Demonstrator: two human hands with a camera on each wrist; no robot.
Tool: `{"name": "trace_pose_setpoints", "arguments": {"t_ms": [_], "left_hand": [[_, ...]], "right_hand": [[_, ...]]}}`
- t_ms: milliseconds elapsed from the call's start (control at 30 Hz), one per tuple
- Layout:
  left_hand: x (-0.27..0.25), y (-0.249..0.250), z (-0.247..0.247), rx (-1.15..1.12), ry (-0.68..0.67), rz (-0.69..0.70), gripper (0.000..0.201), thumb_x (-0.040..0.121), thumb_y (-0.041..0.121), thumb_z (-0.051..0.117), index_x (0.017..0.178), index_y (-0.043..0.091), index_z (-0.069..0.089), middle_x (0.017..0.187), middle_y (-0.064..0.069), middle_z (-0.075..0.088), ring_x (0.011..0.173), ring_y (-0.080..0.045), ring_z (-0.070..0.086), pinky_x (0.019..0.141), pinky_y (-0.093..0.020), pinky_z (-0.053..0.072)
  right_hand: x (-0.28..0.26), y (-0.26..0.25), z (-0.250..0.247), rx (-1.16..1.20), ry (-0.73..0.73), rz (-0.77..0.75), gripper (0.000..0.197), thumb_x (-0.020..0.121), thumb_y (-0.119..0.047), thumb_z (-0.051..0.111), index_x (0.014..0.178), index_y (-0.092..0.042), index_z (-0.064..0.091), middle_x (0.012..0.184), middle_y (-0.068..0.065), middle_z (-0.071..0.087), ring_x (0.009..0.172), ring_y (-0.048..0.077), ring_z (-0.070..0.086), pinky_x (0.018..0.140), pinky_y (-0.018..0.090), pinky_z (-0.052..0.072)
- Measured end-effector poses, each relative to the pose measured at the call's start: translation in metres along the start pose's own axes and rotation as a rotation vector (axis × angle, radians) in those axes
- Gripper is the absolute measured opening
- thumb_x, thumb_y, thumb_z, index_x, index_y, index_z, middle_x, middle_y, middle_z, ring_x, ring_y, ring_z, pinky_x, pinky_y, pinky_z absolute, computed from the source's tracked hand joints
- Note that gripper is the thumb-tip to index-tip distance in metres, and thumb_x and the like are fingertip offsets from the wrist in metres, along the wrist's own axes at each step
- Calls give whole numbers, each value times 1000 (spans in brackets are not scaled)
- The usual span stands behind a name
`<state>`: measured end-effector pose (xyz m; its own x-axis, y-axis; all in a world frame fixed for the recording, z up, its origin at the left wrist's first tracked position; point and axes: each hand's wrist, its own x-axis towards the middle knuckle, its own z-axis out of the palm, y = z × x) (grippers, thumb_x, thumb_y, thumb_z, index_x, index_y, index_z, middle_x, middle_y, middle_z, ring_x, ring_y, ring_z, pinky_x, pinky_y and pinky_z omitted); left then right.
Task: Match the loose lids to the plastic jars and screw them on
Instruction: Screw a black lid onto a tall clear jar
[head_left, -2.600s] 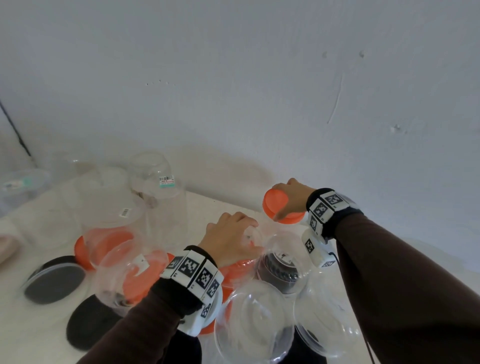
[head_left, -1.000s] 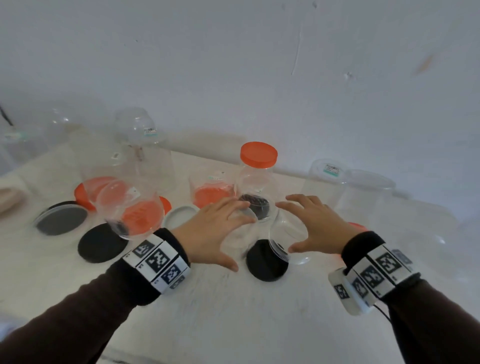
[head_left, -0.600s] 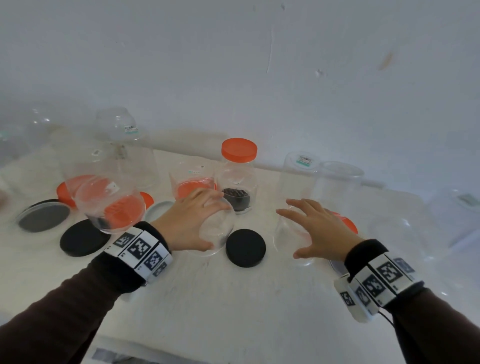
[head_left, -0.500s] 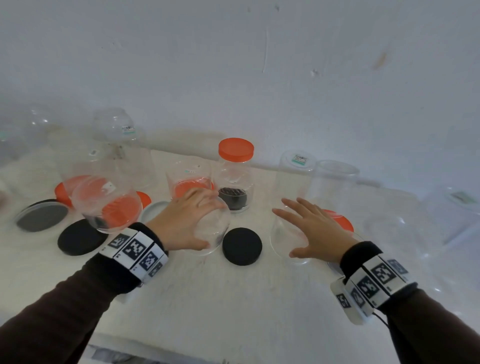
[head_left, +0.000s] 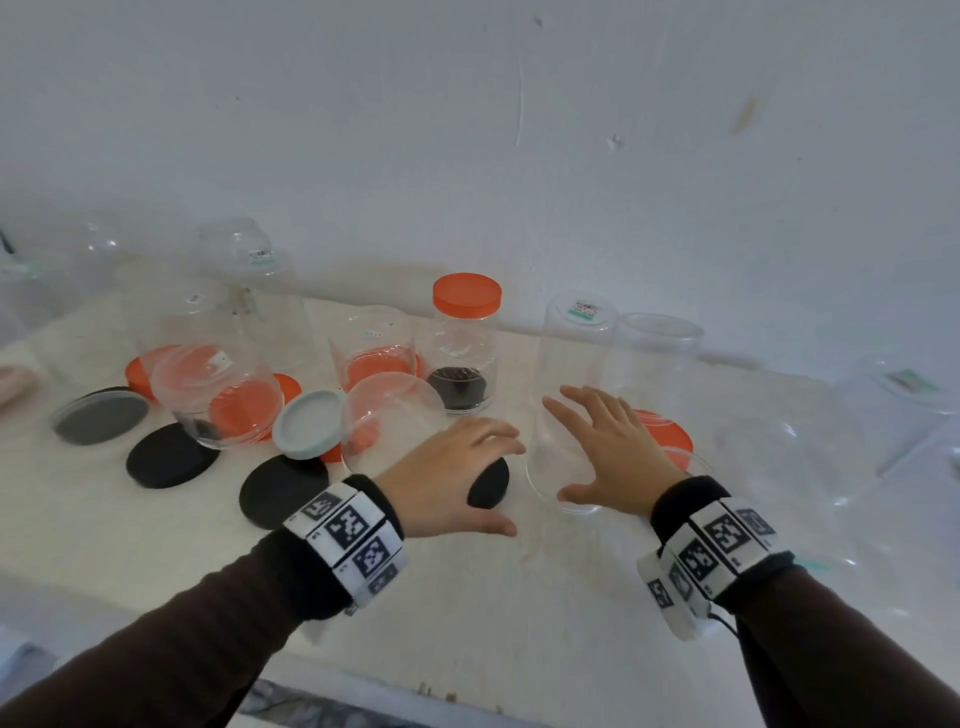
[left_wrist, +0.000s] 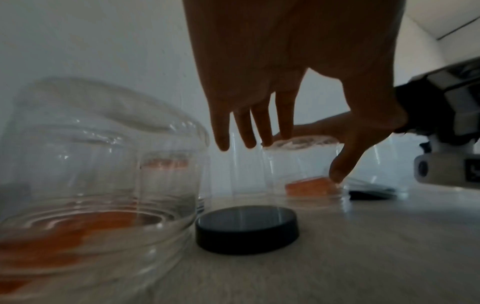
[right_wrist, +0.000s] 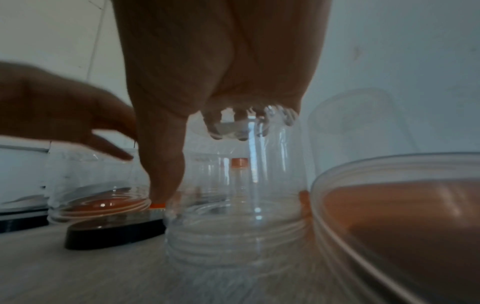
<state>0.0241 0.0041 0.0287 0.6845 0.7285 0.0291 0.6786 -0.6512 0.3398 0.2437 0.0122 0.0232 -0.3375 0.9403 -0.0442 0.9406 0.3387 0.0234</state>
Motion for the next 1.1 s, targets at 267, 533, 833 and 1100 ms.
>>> {"name": "trace_pose_setpoints", "arguments": {"t_ms": [267, 533, 833, 1100], "left_hand": [[36, -13, 26, 199, -254, -177, 83, 83, 48, 61, 146, 16, 18, 155, -7, 8, 142, -22, 8, 115, -39, 16], [40, -16, 30, 197, -355, -194, 72, 85, 30, 62, 145, 19, 23, 151, -4, 20, 136, -25, 19, 110, -38, 25], [26, 1, 11, 73, -289, -132, 70, 78, 33, 70, 139, 28, 36, 139, 4, 34, 122, -18, 29, 103, -31, 33], [9, 5, -35, -70, 92, -38, 74, 65, 47, 70, 133, 32, 45, 133, 13, 39, 123, -11, 29, 105, -30, 29]], "right_hand": [[-1, 0, 2, 31, 41, 17, 98, 76, -52, 66, 148, -30, 3, 156, -2, 5, 143, 21, 3, 116, 41, 6], [0, 3, 6, 56, 65, 13, 98, 75, -51, 68, 148, -30, 7, 155, -1, 8, 143, 23, 5, 116, 43, 7], [-2, 6, 3, 95, 41, -32, 97, 75, -47, 69, 148, -29, 7, 155, -2, 5, 142, 22, 1, 115, 42, 5], [4, 24, -32, 522, 329, -11, 47, 84, -25, 66, 127, -17, 51, 133, -1, 47, 122, 14, 43, 104, 29, 35]]}}
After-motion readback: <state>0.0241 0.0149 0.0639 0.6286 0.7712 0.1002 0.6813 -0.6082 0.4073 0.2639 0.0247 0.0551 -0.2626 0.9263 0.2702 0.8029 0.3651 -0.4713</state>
